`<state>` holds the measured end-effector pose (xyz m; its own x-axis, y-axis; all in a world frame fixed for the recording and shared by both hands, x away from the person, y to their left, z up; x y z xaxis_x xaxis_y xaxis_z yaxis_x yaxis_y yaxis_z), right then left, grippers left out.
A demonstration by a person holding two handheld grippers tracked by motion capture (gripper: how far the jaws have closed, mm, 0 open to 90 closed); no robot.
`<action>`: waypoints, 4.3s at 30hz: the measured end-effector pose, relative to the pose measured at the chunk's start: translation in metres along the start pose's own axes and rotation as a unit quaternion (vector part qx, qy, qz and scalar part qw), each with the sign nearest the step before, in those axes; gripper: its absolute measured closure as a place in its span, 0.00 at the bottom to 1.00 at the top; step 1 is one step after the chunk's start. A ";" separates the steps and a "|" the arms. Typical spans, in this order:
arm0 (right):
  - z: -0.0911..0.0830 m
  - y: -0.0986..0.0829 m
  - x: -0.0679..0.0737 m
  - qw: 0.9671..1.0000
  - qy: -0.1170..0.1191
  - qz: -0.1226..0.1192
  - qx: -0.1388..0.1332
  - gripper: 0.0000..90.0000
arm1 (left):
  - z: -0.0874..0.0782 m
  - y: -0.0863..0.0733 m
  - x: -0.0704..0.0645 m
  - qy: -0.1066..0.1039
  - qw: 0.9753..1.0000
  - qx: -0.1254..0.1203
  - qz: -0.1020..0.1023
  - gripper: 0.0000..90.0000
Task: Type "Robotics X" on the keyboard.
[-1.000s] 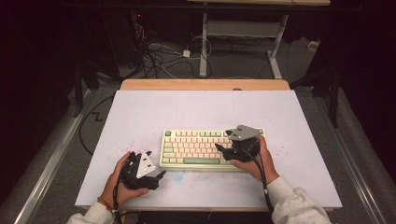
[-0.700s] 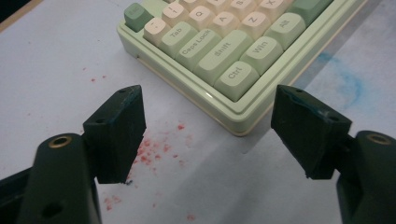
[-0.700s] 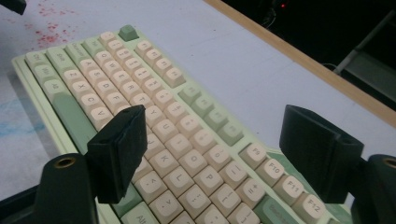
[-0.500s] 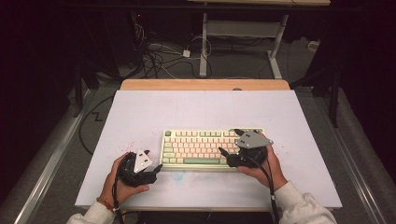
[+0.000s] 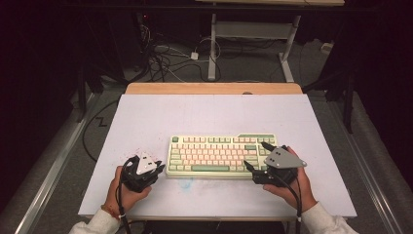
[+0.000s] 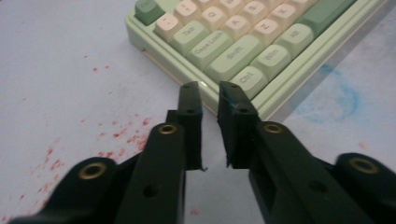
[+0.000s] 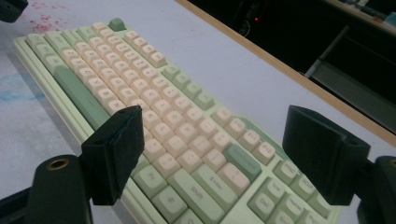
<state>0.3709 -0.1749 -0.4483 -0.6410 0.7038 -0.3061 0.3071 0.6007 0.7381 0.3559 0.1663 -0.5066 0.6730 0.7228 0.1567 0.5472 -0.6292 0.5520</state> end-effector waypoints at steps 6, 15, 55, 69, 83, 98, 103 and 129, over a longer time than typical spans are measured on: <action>-0.008 -0.017 -0.003 1.000 0.001 0.014 0.004 0.24 | 0.000 0.012 -0.010 -0.017 0.999 -0.003 0.029 0.97; -0.018 -0.042 -0.007 1.000 -0.001 0.026 0.018 0.24 | -0.001 0.045 -0.026 -0.040 0.997 -0.019 0.056 0.97; -0.011 -0.053 0.001 0.999 0.007 0.008 0.041 0.23 | 0.059 0.115 -0.076 -0.070 0.989 0.036 0.123 0.96; -0.011 -0.054 0.000 0.999 0.002 0.003 0.044 0.24 | 0.042 0.114 -0.067 -0.049 0.990 0.017 0.132 0.93; -0.011 -0.054 -0.003 0.999 0.000 0.007 0.042 0.24 | 0.024 0.107 -0.051 -0.021 0.992 -0.024 0.120 0.65; -0.013 -0.053 -0.004 0.999 -0.001 0.008 0.039 0.25 | 0.013 0.091 -0.044 0.005 0.992 -0.066 0.109 0.22; -0.016 -0.050 -0.003 0.999 0.006 0.016 0.032 0.29 | 0.008 0.084 -0.042 0.006 0.992 -0.076 0.103 0.19; 0.001 -0.021 0.003 0.994 0.088 0.022 0.056 1.00 | 0.002 0.011 -0.016 0.026 0.996 -0.042 0.070 0.18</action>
<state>0.3637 -0.1853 -0.4655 -0.7352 0.6591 -0.1584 0.4070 0.6160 0.6745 0.3525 0.1475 -0.5051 0.7113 0.6453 0.2787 0.4048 -0.7002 0.5881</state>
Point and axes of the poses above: each handheld gripper's, and its own axes: z roughly forward along the jaws, y roughly out of its top, x roughly to its left, the point moved 7 cm from there along z, roughly forward along the jaws, and after that the axes turned 12 degrees about x, right-handed, at the moved point
